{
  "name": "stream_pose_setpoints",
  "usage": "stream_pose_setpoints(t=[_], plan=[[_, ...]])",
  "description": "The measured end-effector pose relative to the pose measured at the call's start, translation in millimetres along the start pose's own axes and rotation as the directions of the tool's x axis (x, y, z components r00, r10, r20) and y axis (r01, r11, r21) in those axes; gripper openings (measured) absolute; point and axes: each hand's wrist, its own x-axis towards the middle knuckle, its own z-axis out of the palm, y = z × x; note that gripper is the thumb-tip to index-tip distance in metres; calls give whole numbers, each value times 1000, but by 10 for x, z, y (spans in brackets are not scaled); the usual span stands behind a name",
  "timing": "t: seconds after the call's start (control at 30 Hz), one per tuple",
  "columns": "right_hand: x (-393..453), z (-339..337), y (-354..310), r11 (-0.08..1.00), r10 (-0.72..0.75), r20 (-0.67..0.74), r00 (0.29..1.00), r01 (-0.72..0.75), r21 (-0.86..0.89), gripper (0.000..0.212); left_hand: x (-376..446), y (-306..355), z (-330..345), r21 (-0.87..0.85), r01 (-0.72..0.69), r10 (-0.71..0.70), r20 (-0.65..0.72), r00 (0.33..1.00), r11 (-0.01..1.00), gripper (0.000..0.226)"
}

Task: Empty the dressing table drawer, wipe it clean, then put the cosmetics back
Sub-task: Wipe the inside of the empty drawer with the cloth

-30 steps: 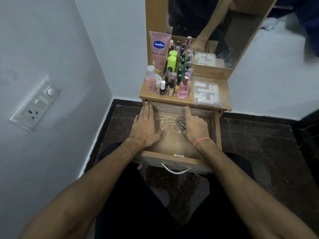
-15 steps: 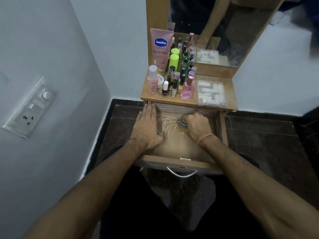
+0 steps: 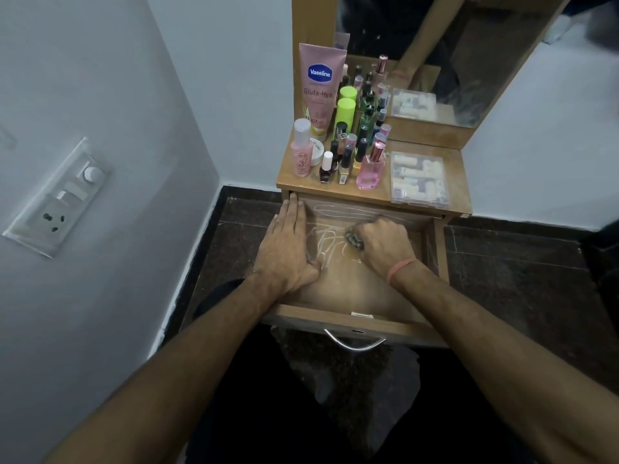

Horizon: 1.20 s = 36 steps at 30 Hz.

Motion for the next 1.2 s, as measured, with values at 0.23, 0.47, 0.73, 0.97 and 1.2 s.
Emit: stream_pose_setpoints(t=[0.23,0.47,0.73,0.97,1.2], plan=[[44,57,115,998,-52,16,999,53,-38,19,-58,54,-30,18,19,-19,-7,1000,1000,122],[-32,157,68,998,-60,-34,998,61,21,22,-27,20,-18,5,15,-15,-1,1000,1000,127],[111,31,47,994,-7,21,1000,10,-105,13,-49,36,-32,-10,21,-21,15,1000,1000,128],[-209,209,6,994,-102,-8,995,102,25,31,-51,30,-36,-18,17,-17,10,1000,1000,125],[-96,95,-107,998,-65,6,998,65,17,19,-18,10,6,14,20,-20,5,1000,1000,129]])
